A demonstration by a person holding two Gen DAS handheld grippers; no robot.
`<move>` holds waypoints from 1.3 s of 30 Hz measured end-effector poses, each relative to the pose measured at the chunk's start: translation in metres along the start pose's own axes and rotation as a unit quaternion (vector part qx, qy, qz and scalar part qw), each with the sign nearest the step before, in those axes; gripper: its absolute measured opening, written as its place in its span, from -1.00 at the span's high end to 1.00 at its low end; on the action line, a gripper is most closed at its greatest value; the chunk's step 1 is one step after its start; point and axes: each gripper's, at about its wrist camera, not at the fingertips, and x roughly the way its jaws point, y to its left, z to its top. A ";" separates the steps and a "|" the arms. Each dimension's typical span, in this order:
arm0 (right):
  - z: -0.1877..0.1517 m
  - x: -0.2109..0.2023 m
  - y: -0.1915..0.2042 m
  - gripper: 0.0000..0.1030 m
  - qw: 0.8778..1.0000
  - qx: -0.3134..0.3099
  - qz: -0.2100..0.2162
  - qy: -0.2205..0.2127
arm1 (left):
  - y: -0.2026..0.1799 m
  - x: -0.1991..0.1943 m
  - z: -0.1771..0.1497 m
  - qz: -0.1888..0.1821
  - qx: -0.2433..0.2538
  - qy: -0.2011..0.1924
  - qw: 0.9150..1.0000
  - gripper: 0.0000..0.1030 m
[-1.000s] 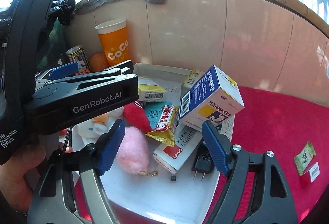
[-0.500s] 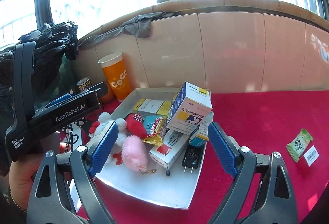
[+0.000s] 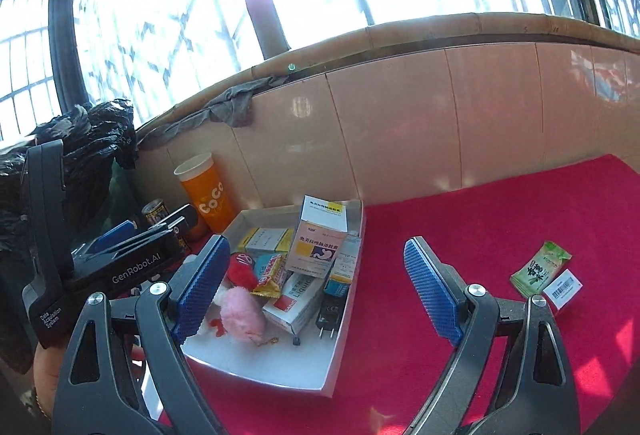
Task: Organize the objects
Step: 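Move both open tools from the tray toward the green snack packet and barcode box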
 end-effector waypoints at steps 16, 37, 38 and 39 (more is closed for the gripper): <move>0.015 -0.043 -0.056 -0.74 0.997 0.059 -0.033 -0.046 | -0.068 -0.017 0.000 0.015 0.096 -0.011 0.995 -1.00; 0.015 -0.086 -0.164 -0.74 0.977 0.154 -0.121 -0.087 | -0.190 -0.034 -0.048 0.181 0.365 -0.154 0.900 -1.00; 0.014 -0.087 -0.168 -0.74 0.976 0.157 -0.123 -0.086 | -0.194 -0.035 -0.050 0.182 0.374 -0.159 0.896 -1.00; 0.013 -0.087 -0.170 -0.74 0.976 0.159 -0.124 -0.085 | -0.197 -0.035 -0.052 0.184 0.381 -0.162 0.892 -1.00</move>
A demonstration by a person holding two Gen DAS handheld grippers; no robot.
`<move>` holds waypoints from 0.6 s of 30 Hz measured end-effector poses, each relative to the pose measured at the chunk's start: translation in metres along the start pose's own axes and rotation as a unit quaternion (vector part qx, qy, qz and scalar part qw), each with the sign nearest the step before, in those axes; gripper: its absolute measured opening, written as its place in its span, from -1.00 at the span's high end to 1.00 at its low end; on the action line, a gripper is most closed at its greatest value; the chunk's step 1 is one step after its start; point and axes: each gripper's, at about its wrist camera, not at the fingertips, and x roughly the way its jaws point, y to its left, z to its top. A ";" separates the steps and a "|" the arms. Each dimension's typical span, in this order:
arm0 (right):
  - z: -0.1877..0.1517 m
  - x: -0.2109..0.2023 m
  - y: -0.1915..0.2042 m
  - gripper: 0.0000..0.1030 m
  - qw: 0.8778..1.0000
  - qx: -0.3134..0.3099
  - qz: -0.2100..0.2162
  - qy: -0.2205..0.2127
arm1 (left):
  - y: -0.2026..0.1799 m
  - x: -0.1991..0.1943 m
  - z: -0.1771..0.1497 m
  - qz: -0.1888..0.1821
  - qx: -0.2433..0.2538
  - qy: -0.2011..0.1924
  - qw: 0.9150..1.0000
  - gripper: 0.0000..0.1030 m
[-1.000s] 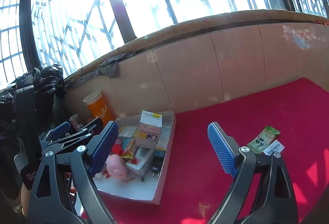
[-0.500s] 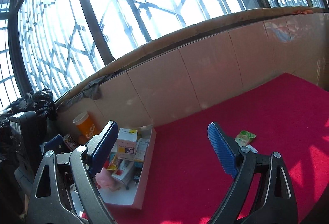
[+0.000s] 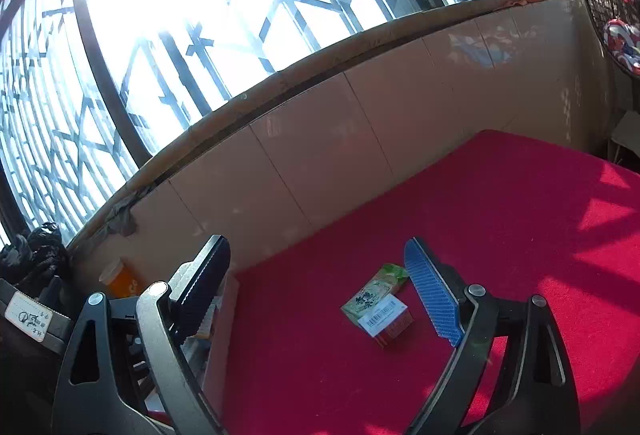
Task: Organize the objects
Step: 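Move both open tools from the tray toward the green snack packet and barcode box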
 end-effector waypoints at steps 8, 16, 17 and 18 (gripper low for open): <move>0.000 0.006 -0.013 -0.74 1.000 0.008 -0.006 0.008 | -0.024 -0.007 0.006 0.016 0.048 -0.023 0.998 -1.00; 0.000 0.010 -0.030 -0.74 1.000 0.022 -0.012 0.011 | -0.045 -0.010 0.010 0.007 0.073 -0.031 0.997 -1.00; 0.000 0.011 -0.033 -0.74 1.000 0.025 -0.014 0.012 | -0.048 -0.010 0.010 -0.002 0.075 -0.029 0.997 -1.00; 0.000 0.012 -0.037 -0.74 0.999 0.028 -0.017 0.013 | -0.051 -0.008 0.011 -0.021 0.070 -0.024 0.997 -1.00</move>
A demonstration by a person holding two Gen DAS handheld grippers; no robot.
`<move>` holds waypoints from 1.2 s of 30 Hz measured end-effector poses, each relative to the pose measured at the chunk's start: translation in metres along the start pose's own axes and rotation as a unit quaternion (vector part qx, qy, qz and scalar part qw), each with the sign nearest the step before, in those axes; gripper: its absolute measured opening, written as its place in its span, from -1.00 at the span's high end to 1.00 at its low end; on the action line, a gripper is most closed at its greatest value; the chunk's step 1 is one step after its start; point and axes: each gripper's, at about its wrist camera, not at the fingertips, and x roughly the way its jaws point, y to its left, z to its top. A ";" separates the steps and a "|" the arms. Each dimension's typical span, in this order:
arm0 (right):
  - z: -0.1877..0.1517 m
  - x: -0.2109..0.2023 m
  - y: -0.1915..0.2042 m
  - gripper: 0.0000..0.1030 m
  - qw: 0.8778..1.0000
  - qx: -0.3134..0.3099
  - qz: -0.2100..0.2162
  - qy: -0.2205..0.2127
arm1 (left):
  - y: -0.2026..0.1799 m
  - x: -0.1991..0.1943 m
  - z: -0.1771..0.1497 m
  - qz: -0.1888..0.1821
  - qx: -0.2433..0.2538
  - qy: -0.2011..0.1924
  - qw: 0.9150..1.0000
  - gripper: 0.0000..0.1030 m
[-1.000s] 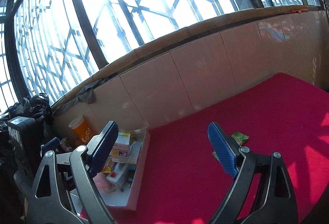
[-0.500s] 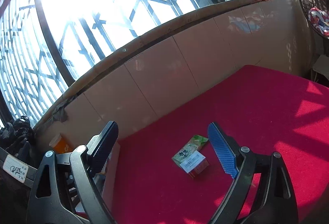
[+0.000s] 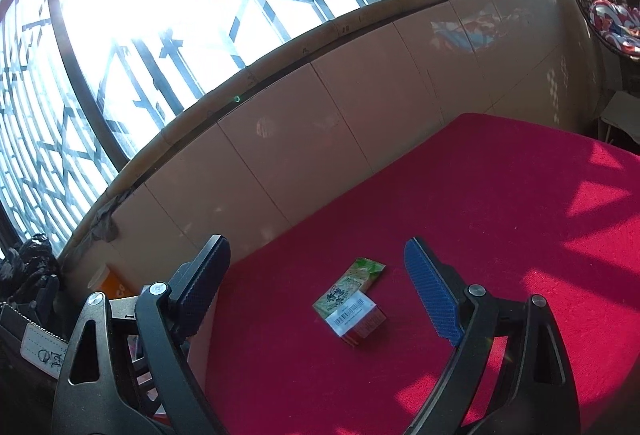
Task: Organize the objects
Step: 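Move both open tools from the tray toward the green snack packet and barcode box, then grasp the green snack packet with the left tool while the right tool grasps the barcode box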
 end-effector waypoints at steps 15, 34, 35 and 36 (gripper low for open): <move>-0.005 0.063 -0.036 -0.74 0.988 -0.092 -0.017 0.125 | 0.025 0.084 -0.004 -0.402 -0.273 0.118 0.866 -1.00; -0.075 0.147 0.011 0.08 0.913 -0.312 -0.006 0.264 | -0.031 0.124 0.017 -0.466 -0.249 0.157 0.834 -0.93; -0.073 0.143 0.006 0.07 0.917 -0.302 0.002 0.261 | -0.037 0.126 0.018 -0.470 -0.247 0.159 0.832 -0.87; -0.070 0.139 0.000 0.07 0.921 -0.292 0.007 0.259 | -0.042 0.127 0.018 -0.477 -0.244 0.160 0.829 -0.75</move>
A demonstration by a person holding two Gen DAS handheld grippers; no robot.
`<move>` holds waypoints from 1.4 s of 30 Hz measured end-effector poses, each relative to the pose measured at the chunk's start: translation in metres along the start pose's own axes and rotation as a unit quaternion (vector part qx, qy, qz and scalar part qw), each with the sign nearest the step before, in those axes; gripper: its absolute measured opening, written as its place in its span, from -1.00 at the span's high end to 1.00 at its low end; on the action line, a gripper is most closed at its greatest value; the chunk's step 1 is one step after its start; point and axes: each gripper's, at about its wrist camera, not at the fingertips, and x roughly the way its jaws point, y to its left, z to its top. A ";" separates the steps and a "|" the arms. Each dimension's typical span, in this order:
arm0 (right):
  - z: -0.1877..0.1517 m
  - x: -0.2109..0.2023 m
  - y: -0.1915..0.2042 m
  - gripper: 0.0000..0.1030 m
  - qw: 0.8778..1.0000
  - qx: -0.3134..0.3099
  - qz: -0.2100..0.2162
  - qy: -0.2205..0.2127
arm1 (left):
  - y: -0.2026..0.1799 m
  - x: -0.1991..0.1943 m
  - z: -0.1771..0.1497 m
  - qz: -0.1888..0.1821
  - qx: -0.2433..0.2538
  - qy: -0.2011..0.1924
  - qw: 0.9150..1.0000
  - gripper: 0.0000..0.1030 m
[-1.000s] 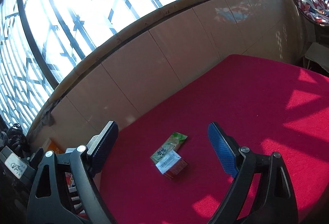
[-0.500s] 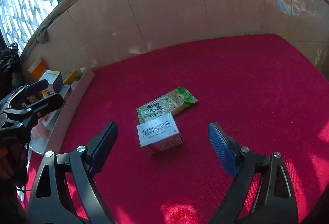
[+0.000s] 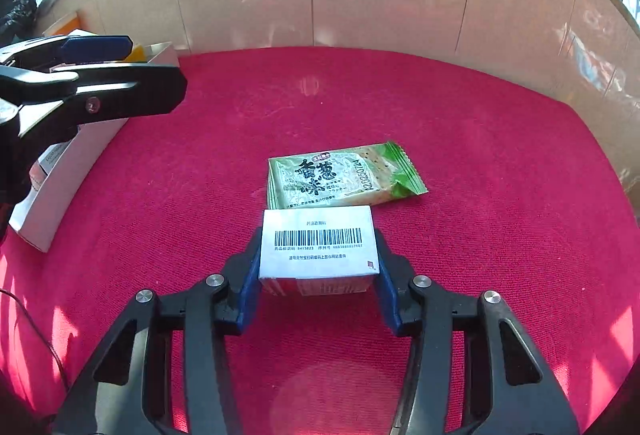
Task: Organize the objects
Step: 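Grasp the green snack packet with the left tool while the right tool grasps the barcode box, then carry the snack packet and barcode box toward the white tray with both tools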
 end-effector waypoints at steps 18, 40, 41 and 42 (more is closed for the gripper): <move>-0.030 -0.034 -0.092 0.07 0.976 0.212 -0.004 -0.051 | -0.073 0.082 0.011 -0.058 0.130 0.040 0.989 -0.58; -0.040 -0.039 -0.096 0.07 0.972 0.229 0.010 -0.057 | -0.100 0.046 -0.023 -0.022 0.077 0.004 0.997 0.29; -0.038 -0.037 -0.095 0.07 0.972 0.229 0.010 -0.057 | -0.103 0.045 -0.024 -0.021 0.076 0.004 0.997 0.29; -0.038 -0.037 -0.095 0.07 0.972 0.229 0.009 -0.057 | -0.105 0.044 -0.026 -0.020 0.077 0.006 0.997 0.29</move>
